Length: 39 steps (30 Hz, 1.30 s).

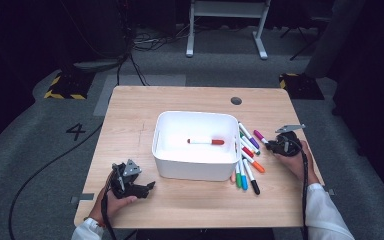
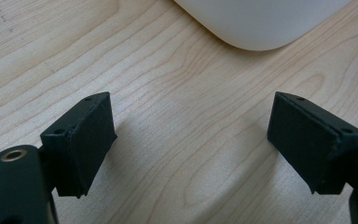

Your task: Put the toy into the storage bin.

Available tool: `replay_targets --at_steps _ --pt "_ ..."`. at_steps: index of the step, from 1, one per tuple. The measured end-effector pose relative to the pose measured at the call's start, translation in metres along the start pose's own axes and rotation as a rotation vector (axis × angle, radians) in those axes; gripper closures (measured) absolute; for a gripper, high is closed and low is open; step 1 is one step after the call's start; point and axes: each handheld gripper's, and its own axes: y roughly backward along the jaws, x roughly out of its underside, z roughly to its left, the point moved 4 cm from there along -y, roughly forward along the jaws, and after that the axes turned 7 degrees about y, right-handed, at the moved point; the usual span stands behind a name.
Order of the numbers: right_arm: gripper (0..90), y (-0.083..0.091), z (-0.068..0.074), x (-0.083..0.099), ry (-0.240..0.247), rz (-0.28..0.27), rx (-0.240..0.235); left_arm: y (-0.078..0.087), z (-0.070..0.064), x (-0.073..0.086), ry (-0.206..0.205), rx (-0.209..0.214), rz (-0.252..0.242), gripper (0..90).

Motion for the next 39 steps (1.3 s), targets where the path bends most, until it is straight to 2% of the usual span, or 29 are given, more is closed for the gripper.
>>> replay_targets --at_steps 5,7,9,12,15,23,27,31,33,35,39 --pt "76.1 0.013 0.009 0.013 0.034 0.006 -0.023 0.000 0.000 0.000 0.000 0.000 0.000 14.9" --pt "69.1 0.017 0.014 0.015 0.043 -0.014 -0.051 0.000 0.000 0.000 0.002 0.000 0.000 14.9" --pt "67.1 0.017 0.016 0.013 0.056 -0.016 -0.030 0.000 0.000 0.000 0.001 -0.001 0.000 14.9" --pt "63.6 0.014 0.018 0.007 0.062 -0.020 -0.022 0.000 0.000 0.000 0.002 -0.001 0.000 14.9" --pt "61.0 0.005 0.016 0.000 0.034 -0.013 -0.024 0.000 0.000 0.000 0.002 0.000 0.000 14.9" --pt "62.4 -0.007 0.006 -0.011 -0.022 -0.004 -0.008 0.000 -0.001 0.000 0.002 -0.001 0.000 14.9" --pt "73.7 -0.010 0.003 -0.012 -0.028 -0.005 -0.001 0.000 -0.001 0.000 0.001 -0.001 0.001 14.9" --pt "74.4 -0.008 0.000 -0.008 -0.035 -0.016 -0.001 0.000 -0.001 0.000 0.002 -0.001 0.001 14.9" --pt "74.4 -0.005 -0.003 -0.006 -0.047 -0.035 0.007 0.000 -0.001 0.000 0.002 -0.001 0.001 14.9" --pt "74.5 0.003 -0.004 -0.006 -0.064 -0.086 -0.001 0.000 -0.001 0.000 0.002 -0.001 0.001 14.9" --pt "74.6 0.019 -0.004 -0.012 -0.040 -0.133 0.002 0.000 -0.001 0.000 0.002 -0.001 0.001 14.9"
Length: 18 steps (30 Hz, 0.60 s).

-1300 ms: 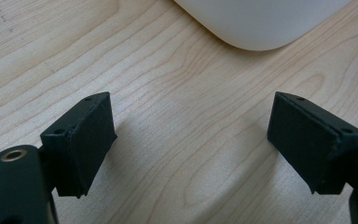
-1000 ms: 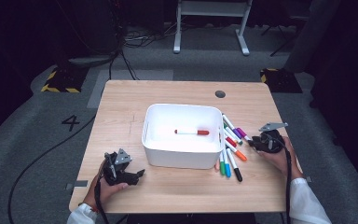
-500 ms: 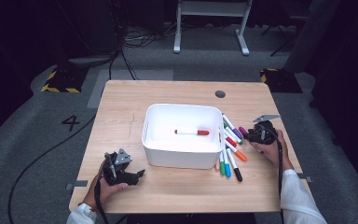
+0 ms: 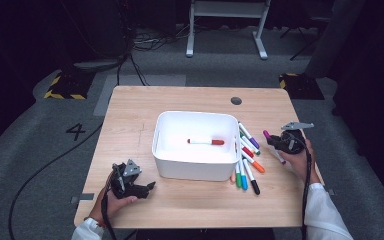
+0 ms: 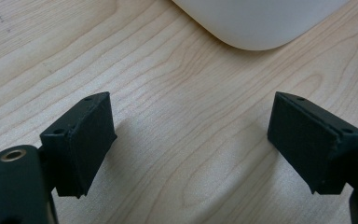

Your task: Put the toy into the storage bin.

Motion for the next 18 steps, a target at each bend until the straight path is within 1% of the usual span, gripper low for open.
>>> replay_targets --at_steps 4,7,8,11,15,16,18 --pt "74.6 0.019 0.007 -0.016 0.029 -0.059 -0.007 0.000 0.000 0.000 0.000 0.000 0.000 14.9" --pt "74.6 0.033 0.016 -0.032 0.071 -0.106 -0.018 0.000 0.000 0.000 0.000 0.000 0.000 14.9" --pt "74.6 0.038 0.020 -0.038 0.076 -0.124 -0.026 0.000 0.000 0.000 -0.001 0.000 0.000 14.9" --pt "74.6 0.051 0.032 -0.055 0.122 -0.163 -0.045 0.000 0.000 0.000 0.000 0.000 0.000 14.9" --pt "74.6 0.068 0.052 -0.078 0.169 -0.218 -0.081 0.000 0.000 0.000 0.000 0.000 0.000 14.9" --pt "74.6 0.071 0.055 -0.081 0.179 -0.223 -0.086 0.000 0.000 0.000 0.000 0.000 0.000 14.9" --pt "74.6 0.077 0.063 -0.090 0.217 -0.228 -0.088 0.000 0.000 0.000 -0.001 -0.001 0.000 14.9"
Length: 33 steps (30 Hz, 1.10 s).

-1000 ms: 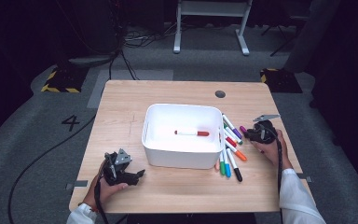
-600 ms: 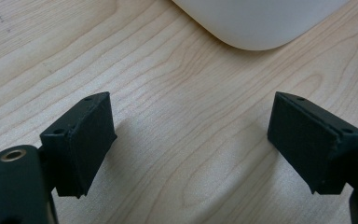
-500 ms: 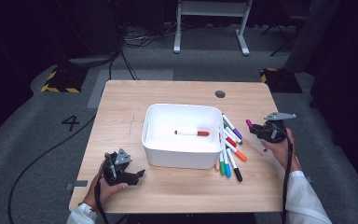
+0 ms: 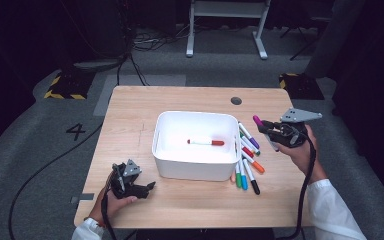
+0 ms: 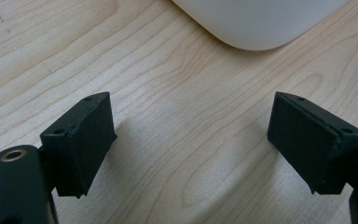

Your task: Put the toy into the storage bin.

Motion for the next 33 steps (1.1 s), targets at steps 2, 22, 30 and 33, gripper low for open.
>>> replay_targets --at_steps 2,22,30,33 --pt "74.6 0.004 0.006 -0.012 0.031 -0.009 -0.014 0.000 0.000 0.000 -0.001 0.001 0.000 14.9" --pt "74.6 0.004 0.058 -0.092 0.125 -0.077 -0.150 0.000 0.000 0.000 -0.002 0.000 -0.001 15.0" --pt "74.6 -0.006 0.081 -0.107 0.172 -0.086 -0.200 0.000 0.000 0.000 -0.001 0.000 -0.001 14.9" --pt "74.6 -0.012 0.089 -0.107 0.176 -0.077 -0.224 0.000 0.000 0.000 -0.001 0.000 -0.001 15.0"
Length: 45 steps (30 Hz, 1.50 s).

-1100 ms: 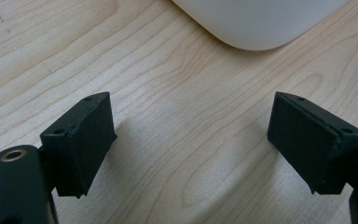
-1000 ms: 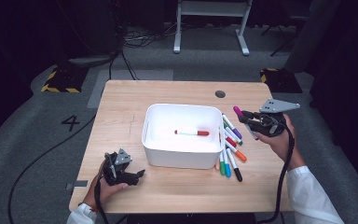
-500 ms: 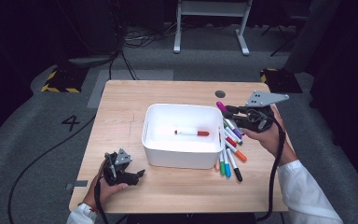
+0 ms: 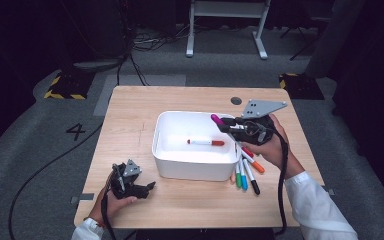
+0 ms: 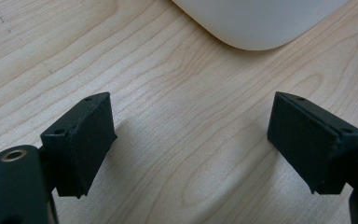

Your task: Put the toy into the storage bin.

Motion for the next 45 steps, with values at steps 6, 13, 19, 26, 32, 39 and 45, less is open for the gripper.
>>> replay_targets --at_steps 6,13,19,26,32,39,45 --pt "74.6 -0.018 0.014 -0.004 0.018 0.032 -0.046 0.000 0.000 0.000 0.000 0.005 0.001 15.0" --pt "74.7 -0.048 0.036 0.001 0.059 0.133 -0.115 0.000 0.000 0.000 -0.001 0.000 0.000 15.0" --pt "74.6 -0.069 0.052 0.016 0.105 0.239 -0.198 0.000 0.000 0.000 -0.006 -0.001 0.001 14.9" --pt "74.6 -0.077 0.063 0.024 0.134 0.314 -0.209 0.000 0.000 0.000 -0.013 0.005 0.004 15.0" --pt "74.2 -0.083 0.064 0.026 0.171 0.350 -0.187 0.000 0.000 0.000 -0.014 0.004 0.005 14.9" --pt "66.7 -0.079 0.060 0.026 0.136 0.318 -0.170 0.000 0.000 0.000 -0.013 0.005 0.005 14.9" --pt "62.3 -0.069 0.050 0.025 0.090 0.231 -0.146 0.000 0.000 0.000 -0.013 0.007 0.005 14.9"
